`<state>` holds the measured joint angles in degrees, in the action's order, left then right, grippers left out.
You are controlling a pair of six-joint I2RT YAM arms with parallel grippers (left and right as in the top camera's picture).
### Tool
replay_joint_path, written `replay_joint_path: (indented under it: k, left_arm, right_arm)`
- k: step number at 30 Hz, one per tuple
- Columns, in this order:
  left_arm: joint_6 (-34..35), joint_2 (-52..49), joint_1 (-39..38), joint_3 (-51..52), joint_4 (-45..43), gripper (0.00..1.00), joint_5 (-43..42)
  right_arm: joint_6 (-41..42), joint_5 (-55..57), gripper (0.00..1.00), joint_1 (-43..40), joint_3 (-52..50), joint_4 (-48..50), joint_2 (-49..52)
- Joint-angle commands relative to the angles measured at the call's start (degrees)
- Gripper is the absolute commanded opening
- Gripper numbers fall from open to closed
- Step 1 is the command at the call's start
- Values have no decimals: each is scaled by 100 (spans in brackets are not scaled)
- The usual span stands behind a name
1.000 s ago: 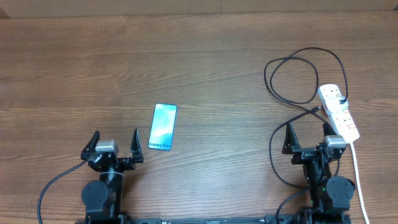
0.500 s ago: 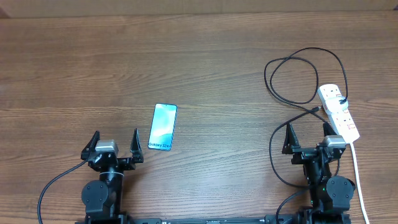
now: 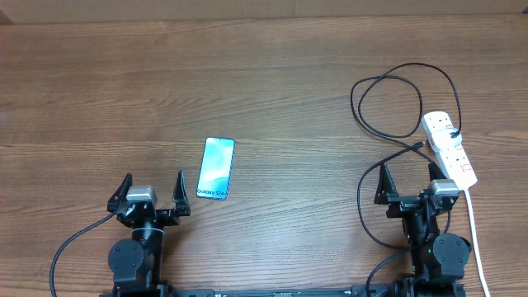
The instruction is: Plug charger to phone and switch on socket
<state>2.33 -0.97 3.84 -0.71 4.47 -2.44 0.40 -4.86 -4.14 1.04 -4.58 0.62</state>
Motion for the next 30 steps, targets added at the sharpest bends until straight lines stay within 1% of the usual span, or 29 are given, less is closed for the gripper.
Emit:
replay_joint_path:
  k: [1,24,30]
  left_arm:
    - [-151,72,-9,46,-24,100,-76]
    - [-146,72,-11,44,-37,99,-170]
    - [227,72,-11,42,-44,99,-216]
  right_arm:
    - [26,52,100,-22,-59,15,-39]
    - [28,52,100,-22,-59,15,-39]
    - [26,52,100,-22,-59,15,-39]
